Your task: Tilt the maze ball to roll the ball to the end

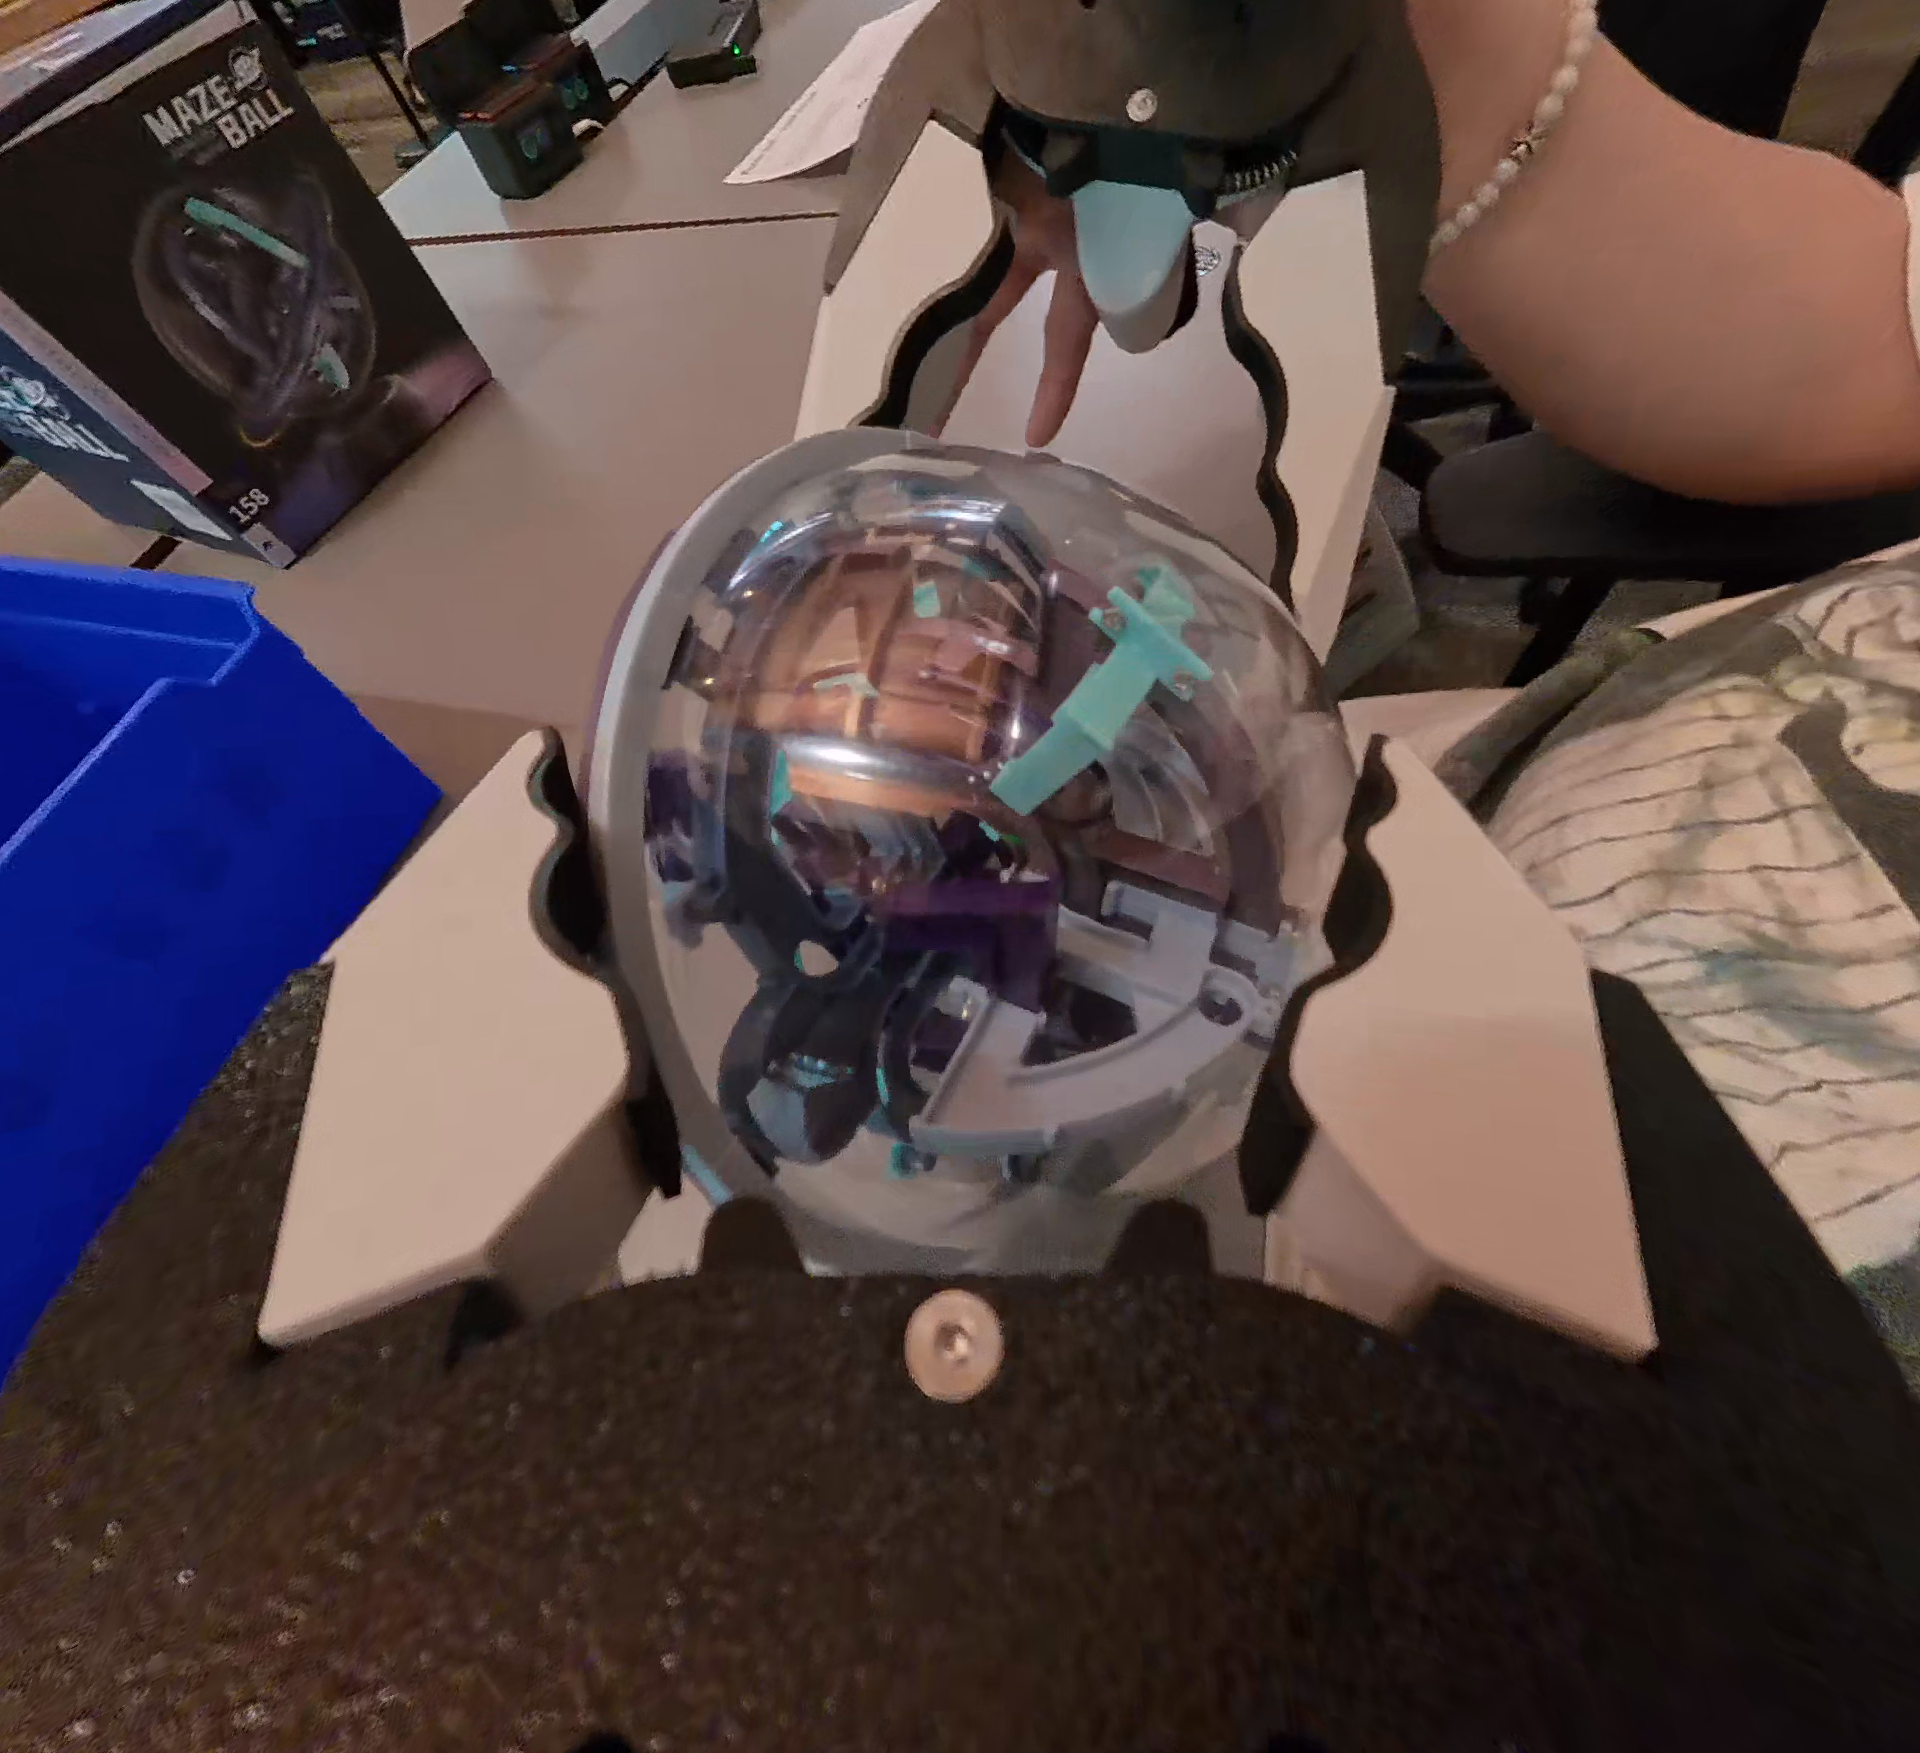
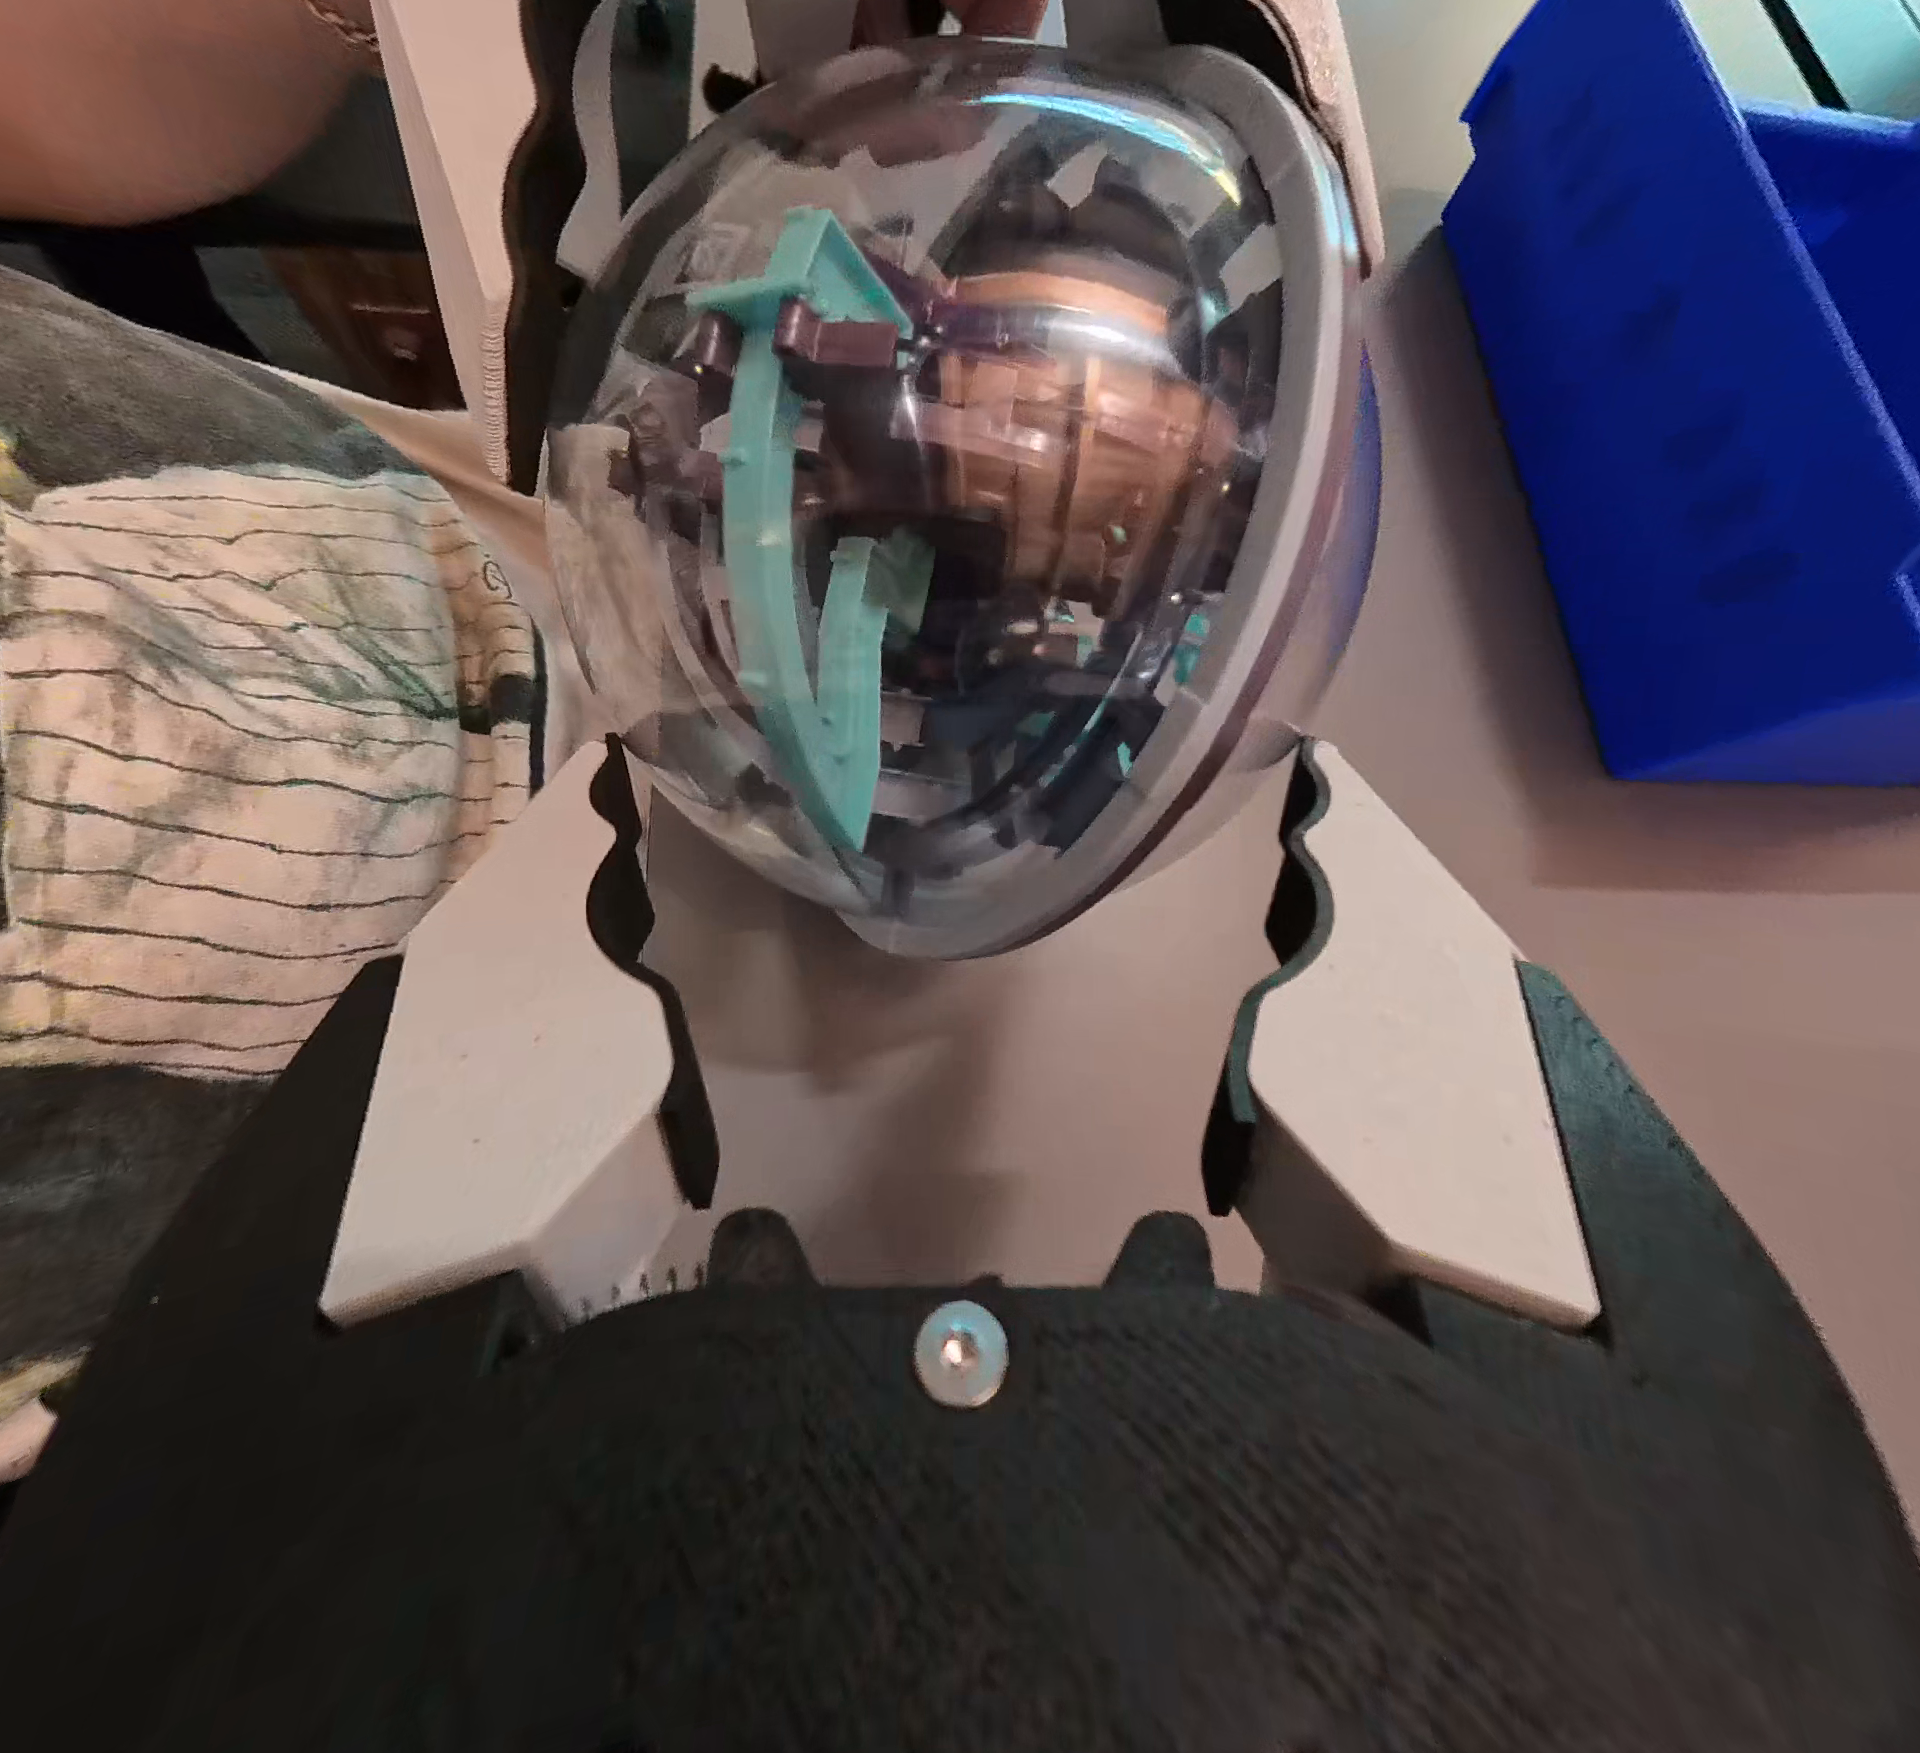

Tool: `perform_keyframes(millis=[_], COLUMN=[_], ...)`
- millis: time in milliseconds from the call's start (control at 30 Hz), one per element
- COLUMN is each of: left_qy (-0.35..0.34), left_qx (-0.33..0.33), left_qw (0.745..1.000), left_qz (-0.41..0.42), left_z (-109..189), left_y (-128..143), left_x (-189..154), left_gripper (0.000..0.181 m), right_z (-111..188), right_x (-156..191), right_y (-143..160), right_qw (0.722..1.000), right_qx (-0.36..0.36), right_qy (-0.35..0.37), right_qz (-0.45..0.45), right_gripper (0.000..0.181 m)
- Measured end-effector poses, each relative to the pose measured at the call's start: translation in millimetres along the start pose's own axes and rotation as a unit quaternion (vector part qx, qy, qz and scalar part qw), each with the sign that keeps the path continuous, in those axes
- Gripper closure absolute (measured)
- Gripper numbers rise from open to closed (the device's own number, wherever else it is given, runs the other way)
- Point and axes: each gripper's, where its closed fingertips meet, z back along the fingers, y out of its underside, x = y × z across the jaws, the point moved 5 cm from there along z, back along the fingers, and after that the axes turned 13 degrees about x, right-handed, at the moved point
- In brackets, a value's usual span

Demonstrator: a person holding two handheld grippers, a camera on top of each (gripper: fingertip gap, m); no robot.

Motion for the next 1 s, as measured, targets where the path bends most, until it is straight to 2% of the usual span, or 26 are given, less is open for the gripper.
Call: perform_keyframes(millis=[233,367,467,500,667,767,867,1000], left_qy=[0.012,0.010,-0.004,-0.003,0.010,0.020,0.035,0.066], left_qx=[-0.018,-0.017,0.018,0.019,0.011,0.012,0.014,0.015], left_qw=[0.999,0.999,1.000,1.000,1.000,1.000,0.998,0.994], left_qz=[-0.025,-0.028,-0.011,-0.007,-0.005,0.012,0.047,0.087], left_z=[3,4,-2,-3,1,0,-2,-4], left_y=[3,4,12,13,17,21,25,28], left_x=[-2,-3,0,0,-4,-6,-5,1], left_gripper=[0.042,0.041,0.025,0.024,0.024,0.024,0.024,0.024], right_z=[-1,-6,-14,-17,-23,-25,-28,-32], right_x=[3,6,8,9,21,28,28,24], right_y=[-11,-14,-14,-14,-16,-13,-9,-11], right_qw=[0.999,0.998,0.996,0.995,0.987,0.978,0.973,0.975], right_qx=[-0.023,-0.008,0.008,0.008,-0.047,-0.079,-0.071,-0.071], right_qy=[0.018,0.040,0.075,0.086,0.147,0.188,0.215,0.210], right_qz=[0.036,0.044,0.049,0.047,0.043,0.043,0.044,0.032], right_gripper=[0.052,0.047,0.043,0.040,0.036,0.034,0.032,0.028])
